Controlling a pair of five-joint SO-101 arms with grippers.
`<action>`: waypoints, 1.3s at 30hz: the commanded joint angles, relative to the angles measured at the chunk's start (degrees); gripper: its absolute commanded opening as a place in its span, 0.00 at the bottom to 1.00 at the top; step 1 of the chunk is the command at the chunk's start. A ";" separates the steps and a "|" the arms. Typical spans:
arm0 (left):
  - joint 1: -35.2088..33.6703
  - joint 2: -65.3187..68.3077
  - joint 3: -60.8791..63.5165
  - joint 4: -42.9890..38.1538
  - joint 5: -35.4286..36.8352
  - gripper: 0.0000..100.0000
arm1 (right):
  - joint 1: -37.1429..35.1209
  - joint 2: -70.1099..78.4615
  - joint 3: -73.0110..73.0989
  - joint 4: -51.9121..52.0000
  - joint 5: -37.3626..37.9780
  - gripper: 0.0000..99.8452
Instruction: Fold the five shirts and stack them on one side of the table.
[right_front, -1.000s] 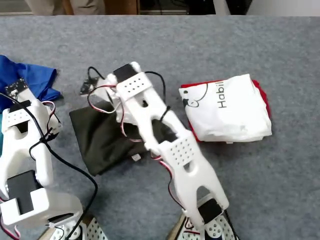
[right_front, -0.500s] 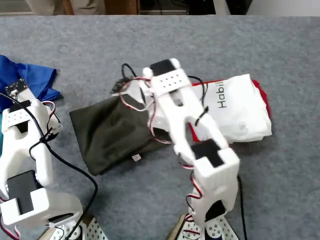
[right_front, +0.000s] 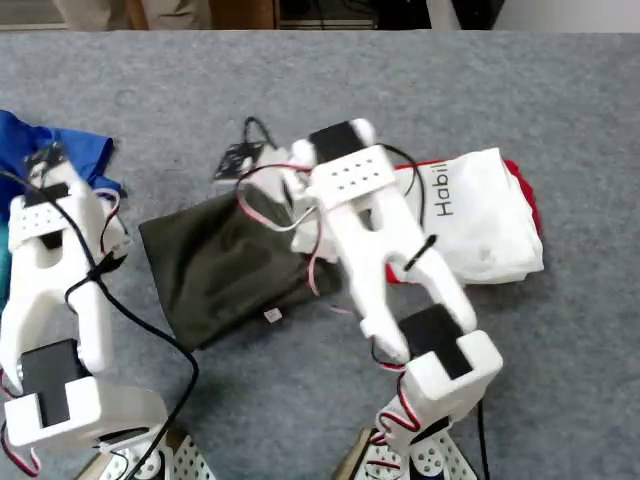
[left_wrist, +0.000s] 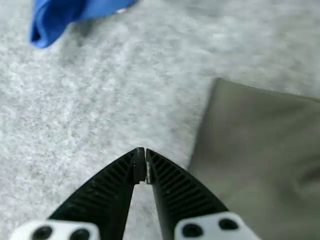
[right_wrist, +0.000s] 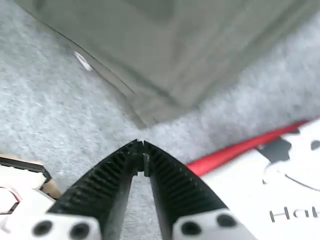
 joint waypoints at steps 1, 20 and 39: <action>4.66 -0.92 -8.18 5.98 2.55 0.02 | -2.24 1.19 0.57 -5.63 -2.46 0.00; 9.93 6.20 7.65 -21.71 8.88 0.02 | 6.02 11.21 17.71 -16.97 -1.76 0.00; 9.49 11.47 -0.44 -15.91 8.88 0.02 | -1.98 -1.36 0.40 -3.78 -2.90 0.00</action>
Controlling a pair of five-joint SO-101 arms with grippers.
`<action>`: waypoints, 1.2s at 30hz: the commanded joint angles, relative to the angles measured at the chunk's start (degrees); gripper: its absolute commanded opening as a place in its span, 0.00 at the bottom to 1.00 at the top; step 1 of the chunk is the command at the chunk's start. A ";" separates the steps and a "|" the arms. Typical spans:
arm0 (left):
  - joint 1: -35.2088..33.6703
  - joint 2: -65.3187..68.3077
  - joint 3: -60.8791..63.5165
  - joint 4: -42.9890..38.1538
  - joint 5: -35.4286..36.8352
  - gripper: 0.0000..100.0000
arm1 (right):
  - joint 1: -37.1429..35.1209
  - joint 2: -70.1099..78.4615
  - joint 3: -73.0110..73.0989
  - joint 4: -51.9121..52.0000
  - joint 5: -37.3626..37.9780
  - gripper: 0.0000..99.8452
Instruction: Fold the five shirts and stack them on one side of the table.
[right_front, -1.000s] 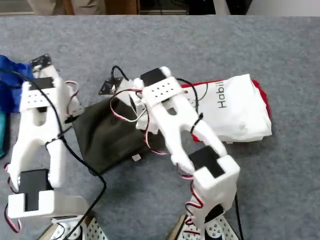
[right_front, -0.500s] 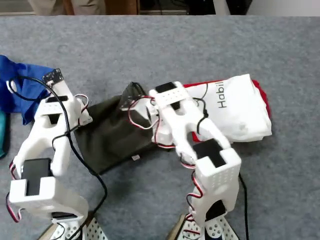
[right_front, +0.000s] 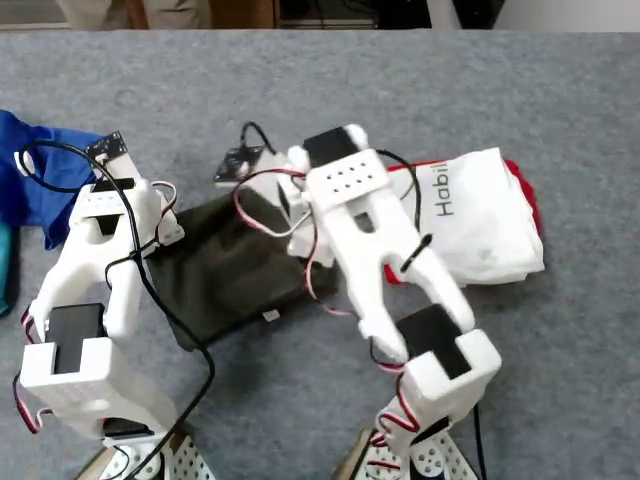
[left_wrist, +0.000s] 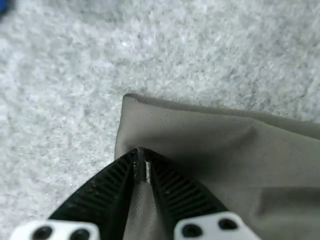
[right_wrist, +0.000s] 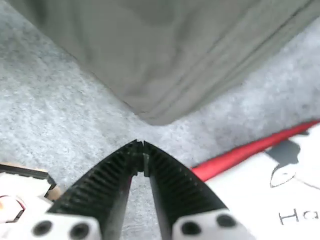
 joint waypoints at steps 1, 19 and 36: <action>-0.97 -0.04 -2.46 0.18 0.18 0.02 | -1.71 -0.22 0.04 -4.84 -1.23 0.00; -1.32 0.31 -2.55 -0.18 0.35 0.02 | 5.93 14.29 12.70 -16.00 -1.41 0.00; -1.41 -0.22 -2.81 0.09 2.81 0.02 | -0.31 14.02 -28.88 -11.78 -2.81 0.00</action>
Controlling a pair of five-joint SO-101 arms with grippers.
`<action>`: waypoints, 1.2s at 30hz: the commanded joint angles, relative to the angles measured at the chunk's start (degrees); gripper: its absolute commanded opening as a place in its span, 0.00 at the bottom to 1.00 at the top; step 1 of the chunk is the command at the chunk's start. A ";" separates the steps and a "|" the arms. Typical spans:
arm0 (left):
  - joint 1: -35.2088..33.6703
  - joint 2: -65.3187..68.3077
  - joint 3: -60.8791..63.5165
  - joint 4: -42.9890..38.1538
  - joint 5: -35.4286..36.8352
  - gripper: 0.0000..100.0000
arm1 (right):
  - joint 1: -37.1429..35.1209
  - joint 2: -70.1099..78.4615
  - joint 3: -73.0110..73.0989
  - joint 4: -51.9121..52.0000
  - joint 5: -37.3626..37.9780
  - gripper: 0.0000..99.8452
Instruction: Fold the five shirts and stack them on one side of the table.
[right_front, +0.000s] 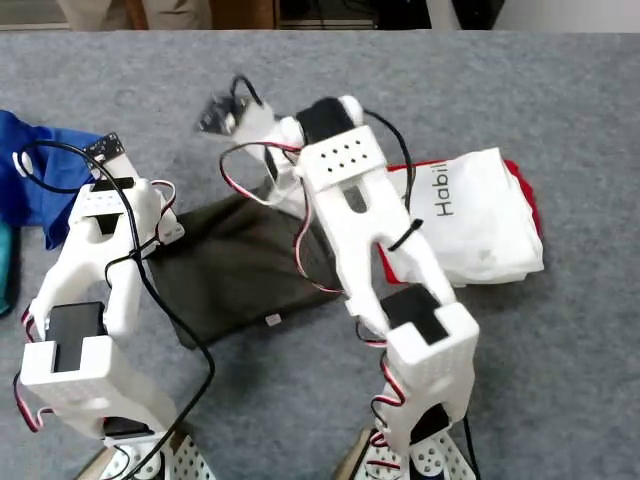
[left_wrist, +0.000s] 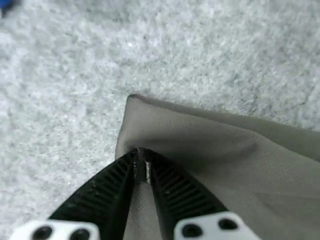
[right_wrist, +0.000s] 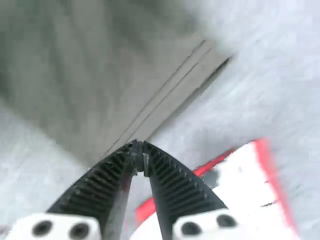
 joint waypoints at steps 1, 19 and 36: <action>-1.14 -0.66 -2.20 0.09 0.53 0.02 | -1.54 5.93 -7.43 -8.88 -2.55 0.00; -6.86 -0.22 -3.43 -0.26 6.59 0.02 | 6.11 45.41 -49.01 -5.54 -3.69 0.00; -6.59 -2.24 -5.19 3.08 6.42 0.02 | 2.42 41.63 -68.62 11.69 -2.64 0.00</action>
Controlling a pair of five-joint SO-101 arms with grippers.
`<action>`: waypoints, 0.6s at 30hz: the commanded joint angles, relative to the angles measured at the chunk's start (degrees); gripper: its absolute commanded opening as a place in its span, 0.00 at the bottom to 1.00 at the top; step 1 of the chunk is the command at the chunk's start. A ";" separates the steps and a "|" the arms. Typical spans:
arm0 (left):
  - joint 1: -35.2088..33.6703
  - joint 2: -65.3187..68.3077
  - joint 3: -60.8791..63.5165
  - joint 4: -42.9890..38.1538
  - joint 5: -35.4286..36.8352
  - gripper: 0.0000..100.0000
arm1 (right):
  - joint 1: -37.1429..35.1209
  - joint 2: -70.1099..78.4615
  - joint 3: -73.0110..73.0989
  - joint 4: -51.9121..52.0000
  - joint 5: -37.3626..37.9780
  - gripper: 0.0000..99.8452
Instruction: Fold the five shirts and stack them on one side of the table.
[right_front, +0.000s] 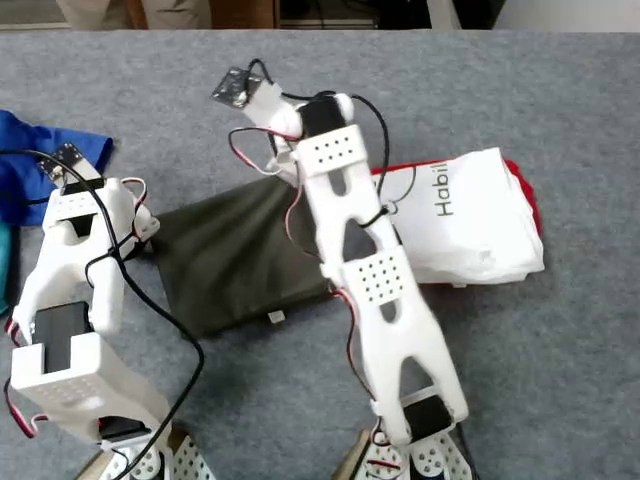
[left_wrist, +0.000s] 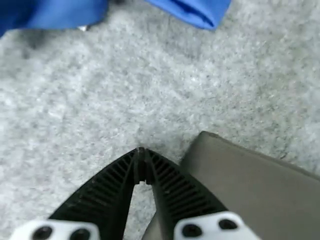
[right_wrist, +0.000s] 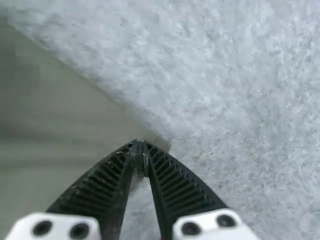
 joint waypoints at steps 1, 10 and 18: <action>-0.26 -3.65 -5.54 5.27 0.35 0.02 | -1.63 -7.87 -5.05 3.16 0.35 0.00; 1.41 -24.92 -1.76 15.38 -5.63 0.02 | -1.80 -30.64 14.73 3.34 0.09 0.00; 9.76 -50.24 24.53 14.86 -16.35 0.02 | -1.71 -57.63 62.37 0.79 0.09 0.00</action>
